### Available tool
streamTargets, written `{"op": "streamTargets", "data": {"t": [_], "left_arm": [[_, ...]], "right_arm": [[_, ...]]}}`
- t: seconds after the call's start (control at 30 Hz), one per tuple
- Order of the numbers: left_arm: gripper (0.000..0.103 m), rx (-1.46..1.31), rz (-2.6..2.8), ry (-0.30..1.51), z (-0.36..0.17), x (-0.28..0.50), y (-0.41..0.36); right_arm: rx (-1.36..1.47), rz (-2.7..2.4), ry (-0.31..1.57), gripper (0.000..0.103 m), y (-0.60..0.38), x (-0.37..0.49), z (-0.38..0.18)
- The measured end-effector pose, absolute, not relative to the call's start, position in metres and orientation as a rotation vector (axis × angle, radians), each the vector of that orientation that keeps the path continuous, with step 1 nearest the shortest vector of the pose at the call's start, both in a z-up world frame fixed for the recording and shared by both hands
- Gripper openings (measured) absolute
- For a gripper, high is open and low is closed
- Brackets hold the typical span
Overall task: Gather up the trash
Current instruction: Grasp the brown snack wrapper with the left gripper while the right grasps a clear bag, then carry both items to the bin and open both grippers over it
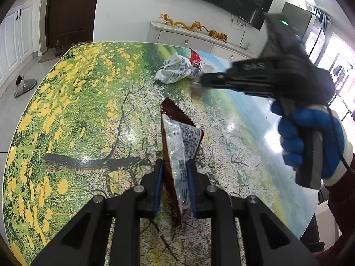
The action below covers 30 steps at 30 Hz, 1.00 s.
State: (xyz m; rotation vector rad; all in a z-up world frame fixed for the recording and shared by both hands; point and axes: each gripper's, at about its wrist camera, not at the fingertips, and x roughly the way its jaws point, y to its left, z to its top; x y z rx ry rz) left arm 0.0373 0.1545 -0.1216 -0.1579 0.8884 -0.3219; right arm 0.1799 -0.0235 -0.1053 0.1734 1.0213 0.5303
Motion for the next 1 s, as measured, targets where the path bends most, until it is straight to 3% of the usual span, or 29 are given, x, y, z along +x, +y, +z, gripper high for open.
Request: {"op": "streamTargets", "data": {"t": [0.6,1.0], "left_arm": [[0.020,-0.080,-0.355,0.848,-0.090,0.051,0.100],[0.019,0.043,-0.509,0.829,-0.064,0.084,-0.009]], "right_arm": [[0.384,0.517,0.837,0.009,-0.141,0.128,-0.059],[0.573,0.333,0.740,0.009,-0.271,0.103,-0.065]]}}
